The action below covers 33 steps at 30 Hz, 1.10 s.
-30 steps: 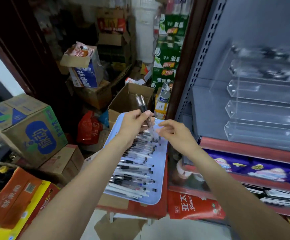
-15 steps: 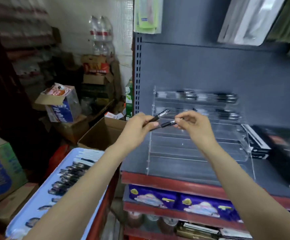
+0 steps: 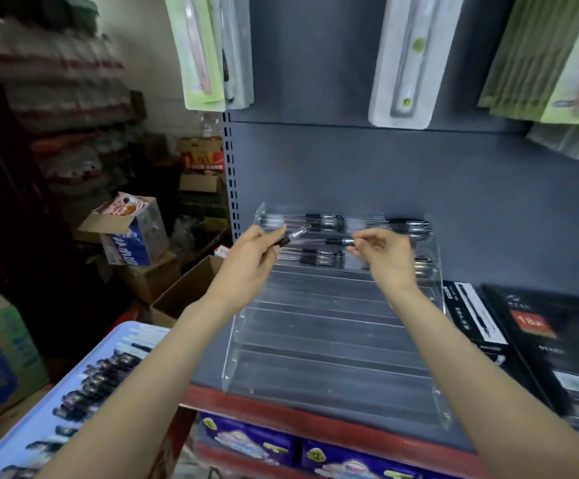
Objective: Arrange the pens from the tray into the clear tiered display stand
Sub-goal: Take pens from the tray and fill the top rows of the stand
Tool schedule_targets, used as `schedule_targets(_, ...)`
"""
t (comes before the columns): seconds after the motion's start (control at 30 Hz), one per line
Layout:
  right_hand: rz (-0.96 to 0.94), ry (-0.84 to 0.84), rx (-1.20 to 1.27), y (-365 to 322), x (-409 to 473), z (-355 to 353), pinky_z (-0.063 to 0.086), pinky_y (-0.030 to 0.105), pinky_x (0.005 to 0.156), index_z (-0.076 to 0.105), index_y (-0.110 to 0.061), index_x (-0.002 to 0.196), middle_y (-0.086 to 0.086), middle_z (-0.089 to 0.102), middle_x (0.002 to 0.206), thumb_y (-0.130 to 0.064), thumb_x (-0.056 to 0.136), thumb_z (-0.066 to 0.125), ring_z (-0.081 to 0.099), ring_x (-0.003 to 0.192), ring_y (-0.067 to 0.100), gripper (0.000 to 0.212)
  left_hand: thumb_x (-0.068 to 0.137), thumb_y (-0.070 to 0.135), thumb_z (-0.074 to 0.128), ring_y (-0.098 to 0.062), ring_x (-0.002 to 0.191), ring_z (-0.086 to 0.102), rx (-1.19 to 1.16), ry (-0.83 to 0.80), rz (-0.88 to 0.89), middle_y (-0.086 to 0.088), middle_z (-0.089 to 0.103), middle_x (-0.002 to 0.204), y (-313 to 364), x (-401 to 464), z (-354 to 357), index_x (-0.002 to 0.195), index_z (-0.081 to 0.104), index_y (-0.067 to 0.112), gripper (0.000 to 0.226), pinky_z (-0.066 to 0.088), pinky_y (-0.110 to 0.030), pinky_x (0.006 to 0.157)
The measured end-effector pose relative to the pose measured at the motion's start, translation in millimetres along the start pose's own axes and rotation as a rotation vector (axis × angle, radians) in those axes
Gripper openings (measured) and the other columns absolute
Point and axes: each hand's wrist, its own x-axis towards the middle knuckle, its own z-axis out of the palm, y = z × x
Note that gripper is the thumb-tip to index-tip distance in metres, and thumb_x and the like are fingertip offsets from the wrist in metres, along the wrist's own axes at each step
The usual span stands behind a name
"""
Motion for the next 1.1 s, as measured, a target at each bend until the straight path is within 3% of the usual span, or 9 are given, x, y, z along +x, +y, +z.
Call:
schedule_targets(0.17, -0.119, -0.102, -0.293, 2, 15, 12, 0.052, 0.017, 0.078, 0.068, -0.007, 0.094, 0.005, 0.067, 0.085, -0.003, 0.088, 0.061, 0.067, 0.077, 0.015, 0.01, 0.091, 0.01, 0.056, -0.005, 0.076, 0.049, 0.012, 0.116, -0.022, 0.002, 0.057, 0.098, -2, 8, -9, 0.113, 0.062, 0.015, 0.023, 0.039, -0.009, 0.068)
schedule_targets(0.4, -0.285, -0.151, -0.683, 5, 23, 27, 0.051, 0.033, 0.082, 0.072, -0.01, 0.09, 0.006, 0.066, 0.095, -0.011, 0.086, 0.065, 0.062, 0.087, 0.02, 0.008, 0.09, 0.004, 0.055, -0.011, 0.089, 0.053, 0.028, 0.086, -0.033, 0.002, 0.055, 0.098, -10, 13, -5, 0.114, 0.064, 0.016, 0.029, 0.038, -0.013, 0.079)
schedule_targets(0.53, -0.274, -0.222, -0.793, 5, 29, 28, 0.053, 0.03, 0.079, 0.072, -0.009, 0.091, 0.008, 0.07, 0.096, -0.007, 0.088, 0.062, 0.065, 0.084, 0.021, 0.01, 0.09, 0.009, 0.057, -0.012, 0.089, 0.056, 0.021, 0.104, -0.061, 0.003, 0.06, 0.101, -16, 15, -4, 0.113, 0.063, 0.017, 0.025, 0.038, -0.008, 0.073)
schedule_targets(0.63, -0.262, -0.278, -0.828, 2, 33, 29, 0.051, 0.029, 0.083, 0.072, -0.007, 0.096, 0.009, 0.068, 0.102, -0.005, 0.089, 0.06, 0.064, 0.091, 0.024, 0.014, 0.09, 0.009, 0.058, -0.011, 0.088, 0.057, 0.013, 0.095, -0.075, 0.005, 0.059, 0.097, -17, 17, -3, 0.11, 0.065, 0.016, 0.022, 0.042, -0.015, 0.076)
schedule_targets(0.77, -0.248, -0.283, -0.77, -2, 31, 29, 0.05, 0.027, 0.089, 0.071, -0.008, 0.104, 0.007, 0.069, 0.106, -0.01, 0.091, 0.058, 0.064, 0.095, 0.02, 0.018, 0.09, 0.008, 0.058, -0.005, 0.086, 0.053, 0.028, 0.071, -0.056, 0.006, 0.057, 0.096, -17, 21, -1, 0.109, 0.067, 0.017, 0.023, 0.04, -0.01, 0.078)
schedule_targets(0.87, -0.261, -0.188, -0.469, -13, 18, 24, 0.045, 0.015, 0.082, 0.071, -0.012, 0.103, -0.005, 0.068, 0.094, -0.019, 0.092, 0.058, 0.063, 0.087, 0.01, 0.019, 0.09, 0.007, 0.058, -0.005, 0.087, 0.054, 0.043, 0.047, -0.039, 0.002, 0.061, 0.099, -17, 24, 2, 0.109, 0.068, 0.017, 0.024, 0.04, -0.012, 0.081)
schedule_targets(0.93, -0.195, -0.257, -0.247, -19, 10, 21, 0.052, 0.019, 0.079, 0.071, -0.016, 0.102, -0.008, 0.069, 0.091, -0.022, 0.092, 0.058, 0.065, 0.083, 0.01, 0.018, 0.09, 0.006, 0.057, -0.008, 0.09, 0.057, 0.056, 0.033, -0.013, 0.0, 0.064, 0.103, -14, 25, 4, 0.109, 0.068, 0.016, 0.024, 0.04, -0.011, 0.083)
schedule_targets(1.03, -0.181, -0.34, -0.218, -15, 6, 16, 0.054, 0.023, 0.079, 0.073, -0.021, 0.091, -0.003, 0.072, 0.089, -0.014, 0.087, 0.064, 0.068, 0.08, 0.011, 0.012, 0.09, 0.008, 0.058, -0.008, 0.094, 0.058, 0.073, 0.011, 0.028, 0.0, 0.065, 0.105, -10, 27, 7, 0.11, 0.068, 0.017, 0.024, 0.04, -0.012, 0.087)
schedule_targets(1.1, -0.155, -0.289, -0.167, -11, 7, 11, 0.053, 0.023, 0.081, 0.072, -0.027, 0.083, -0.006, 0.072, 0.084, -0.012, 0.084, 0.067, 0.068, 0.079, 0.01, 0.016, 0.09, 0.013, 0.06, -0.007, 0.099, 0.056, 0.082, 0.039, 0.028, 0.001, 0.064, 0.109, -11, 27, 9, 0.112, 0.067, 0.017, 0.024, 0.041, -0.016, 0.092)
